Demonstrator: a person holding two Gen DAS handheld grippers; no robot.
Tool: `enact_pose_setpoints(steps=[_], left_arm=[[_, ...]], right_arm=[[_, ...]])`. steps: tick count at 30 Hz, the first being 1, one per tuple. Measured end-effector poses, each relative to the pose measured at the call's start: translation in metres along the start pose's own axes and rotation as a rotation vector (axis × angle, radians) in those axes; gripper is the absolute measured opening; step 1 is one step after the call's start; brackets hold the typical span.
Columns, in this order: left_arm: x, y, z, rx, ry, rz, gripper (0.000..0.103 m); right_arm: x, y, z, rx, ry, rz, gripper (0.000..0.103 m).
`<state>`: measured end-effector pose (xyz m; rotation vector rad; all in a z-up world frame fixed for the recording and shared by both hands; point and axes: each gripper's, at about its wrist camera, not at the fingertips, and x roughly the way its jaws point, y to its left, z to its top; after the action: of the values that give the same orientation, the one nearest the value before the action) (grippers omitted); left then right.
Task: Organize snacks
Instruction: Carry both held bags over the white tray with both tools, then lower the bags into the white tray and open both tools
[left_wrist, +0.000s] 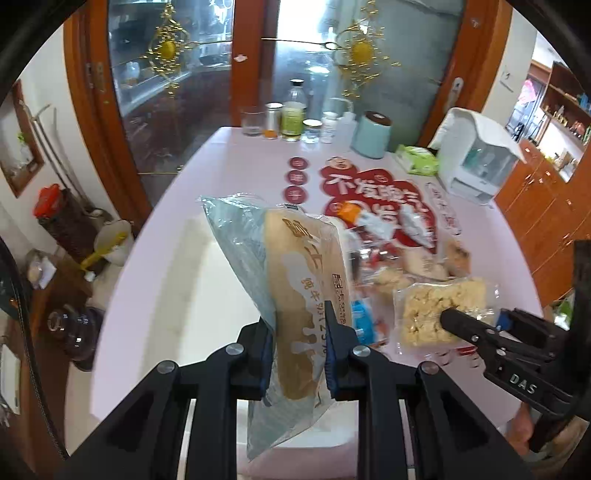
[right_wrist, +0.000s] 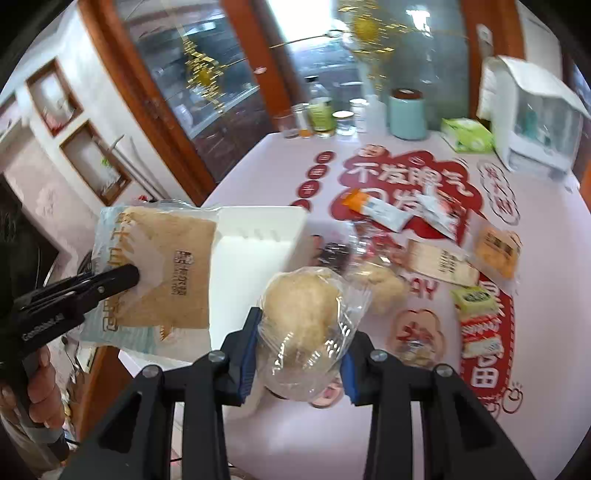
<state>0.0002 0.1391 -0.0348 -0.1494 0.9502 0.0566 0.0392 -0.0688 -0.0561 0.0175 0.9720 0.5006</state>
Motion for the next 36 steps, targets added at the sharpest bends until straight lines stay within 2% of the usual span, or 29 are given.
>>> enact_pose_setpoints(steps=[7,12,20,27,29,30,32,33,34,36], left_arm=[[0.008,0.051,-0.008,0.021,0.033,0.021,0.021],[0.019,0.066,-0.01,0.04,0.06,0.003,0.021],[0.041,0.064,-0.008,0.096,0.091,-0.021,0.021],[0.06,0.059,0.0,0.126,0.099,-0.013,0.022],[0.064,0.059,0.001,0.126,0.098,-0.009,0.022],[0.064,0.059,0.002,0.124,0.093,-0.003,0.027],[0.063,0.058,0.004,0.125,0.07,0.014,0.048],[0.062,0.058,0.005,0.126,0.06,0.022,0.072],[0.058,0.058,0.005,0.125,0.038,0.036,0.089],[0.052,0.057,0.006,0.121,-0.004,0.053,0.093]], right_arm=[[0.024,0.063,0.002,-0.07,0.039,-0.036,0.038],[0.042,0.09,0.002,-0.098,0.069,-0.074,0.038],[0.069,0.103,-0.006,-0.103,0.143,-0.101,0.039],[0.092,0.105,-0.012,-0.107,0.189,-0.109,0.04],[0.096,0.106,-0.013,-0.108,0.193,-0.115,0.044],[0.098,0.106,-0.014,-0.108,0.195,-0.115,0.048],[0.098,0.107,-0.016,-0.107,0.192,-0.109,0.053],[0.098,0.107,-0.016,-0.108,0.191,-0.106,0.055],[0.096,0.107,-0.017,-0.11,0.189,-0.102,0.057],[0.094,0.107,-0.017,-0.116,0.182,-0.101,0.06]])
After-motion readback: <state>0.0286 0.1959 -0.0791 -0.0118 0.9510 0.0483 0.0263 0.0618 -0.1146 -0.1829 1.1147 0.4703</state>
